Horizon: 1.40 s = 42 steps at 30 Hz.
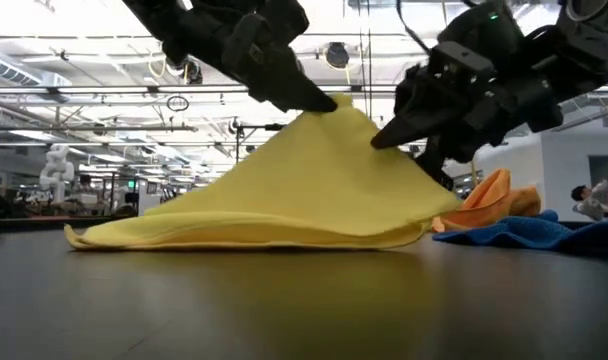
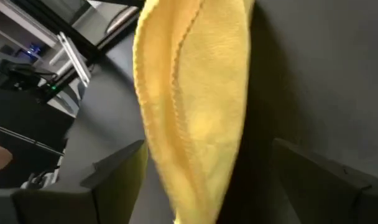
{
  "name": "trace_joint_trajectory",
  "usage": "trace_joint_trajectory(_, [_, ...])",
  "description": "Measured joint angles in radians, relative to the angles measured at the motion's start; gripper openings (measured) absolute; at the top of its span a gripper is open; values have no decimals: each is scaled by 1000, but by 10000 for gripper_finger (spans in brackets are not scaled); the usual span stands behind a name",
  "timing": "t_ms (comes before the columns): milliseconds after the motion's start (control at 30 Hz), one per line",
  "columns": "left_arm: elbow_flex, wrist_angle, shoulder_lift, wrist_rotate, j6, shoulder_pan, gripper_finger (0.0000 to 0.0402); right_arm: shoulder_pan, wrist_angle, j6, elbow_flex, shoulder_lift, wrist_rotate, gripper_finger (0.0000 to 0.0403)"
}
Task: Fold microfiber towels
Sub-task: Fold the yellow microfiber cloth
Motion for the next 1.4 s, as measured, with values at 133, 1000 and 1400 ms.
trace_joint_trajectory(133, [1, -6, -19, -32, -2, -3, 2, 7, 0, 16, 11, 51, -1, 327])
trace_joint_trajectory(1000, [-2, -152, -70, -118, -79, -6, 2, 85, -158, 79, 11, 0, -28, 6])
trace_joint_trajectory(1400, [-1, -144, -71, -142, -161, -49, 1, 88, -630, 71, 11, -406, -15, 1])
